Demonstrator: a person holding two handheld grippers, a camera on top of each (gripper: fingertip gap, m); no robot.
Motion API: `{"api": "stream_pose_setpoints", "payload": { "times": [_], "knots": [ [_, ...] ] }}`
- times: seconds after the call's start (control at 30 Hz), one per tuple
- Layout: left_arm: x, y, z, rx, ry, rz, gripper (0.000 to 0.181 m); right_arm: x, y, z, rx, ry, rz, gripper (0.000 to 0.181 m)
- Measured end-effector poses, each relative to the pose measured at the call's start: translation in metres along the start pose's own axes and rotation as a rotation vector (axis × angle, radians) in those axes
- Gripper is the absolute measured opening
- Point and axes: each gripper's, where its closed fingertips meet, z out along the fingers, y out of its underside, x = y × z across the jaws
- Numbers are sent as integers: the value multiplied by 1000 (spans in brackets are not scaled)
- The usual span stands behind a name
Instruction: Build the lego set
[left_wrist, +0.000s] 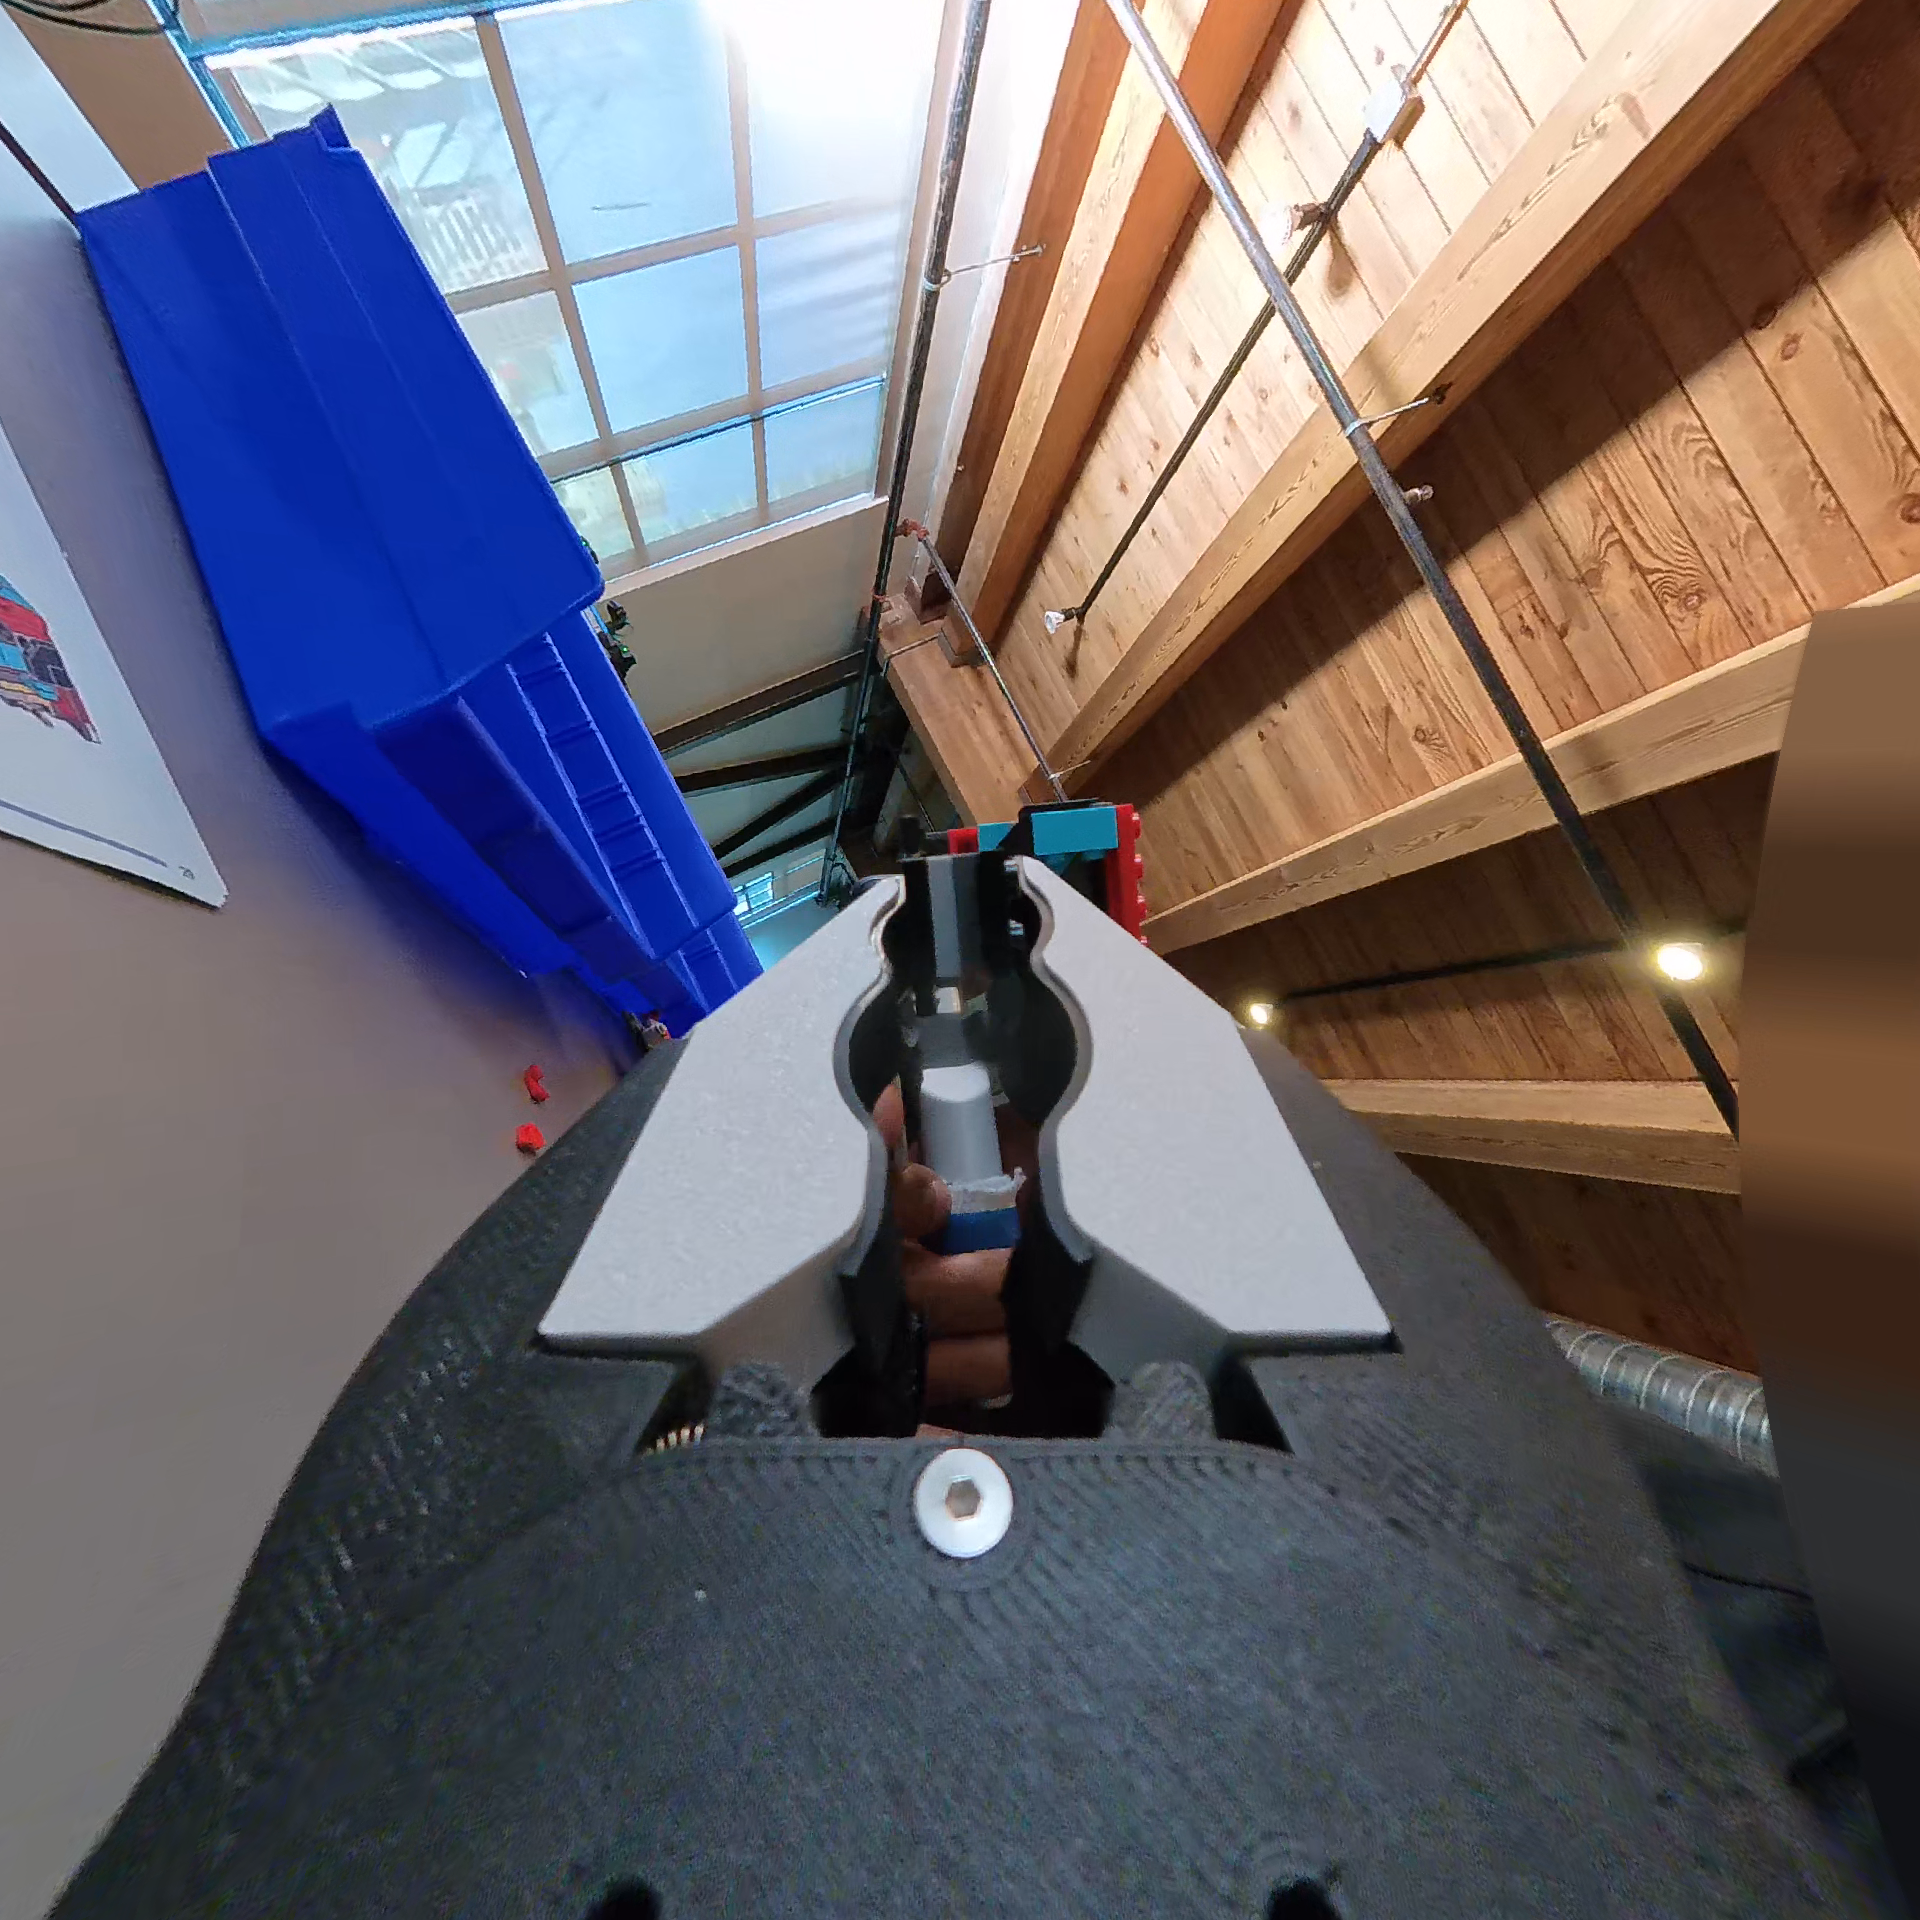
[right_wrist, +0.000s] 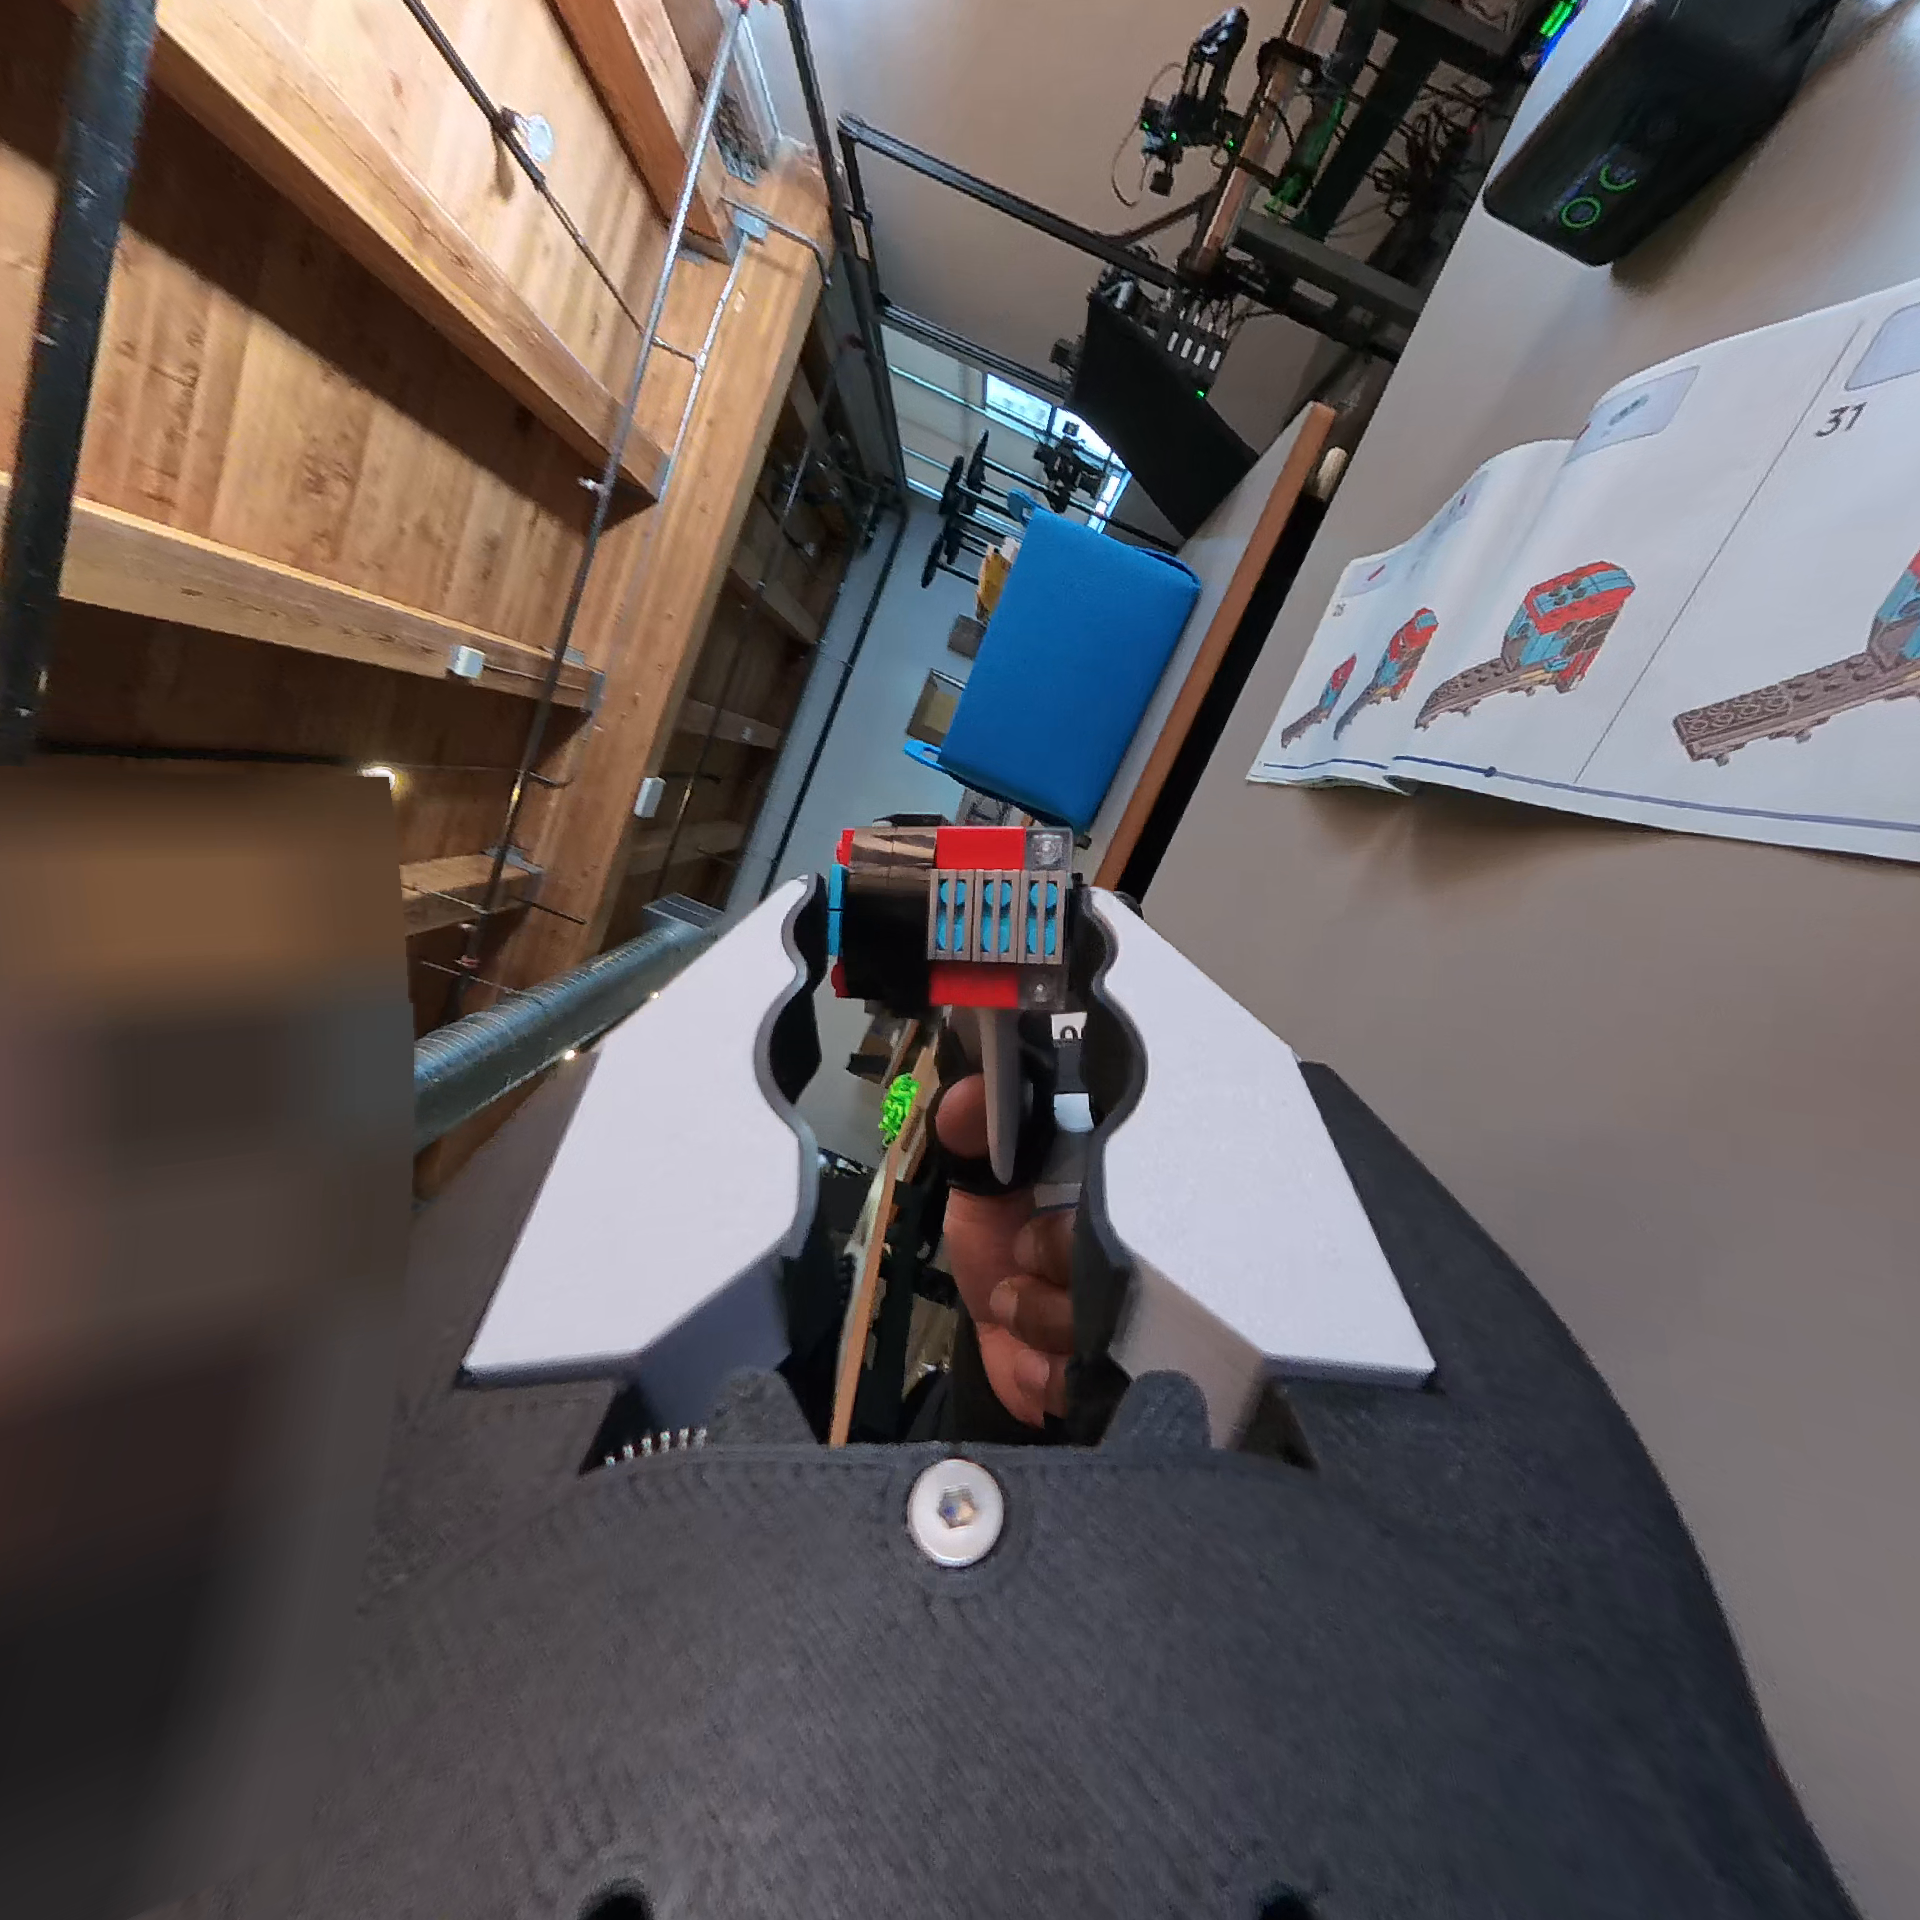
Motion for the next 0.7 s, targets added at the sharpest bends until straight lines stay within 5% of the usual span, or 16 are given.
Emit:
{"api": "stream_pose_setpoints", "payload": {
  "times": [0.7],
  "knots": [
    [-5, -1, -2, 10, -15, -13, 16, 5, 1, 0, 25, 44, -15, 45]
  ]
}}
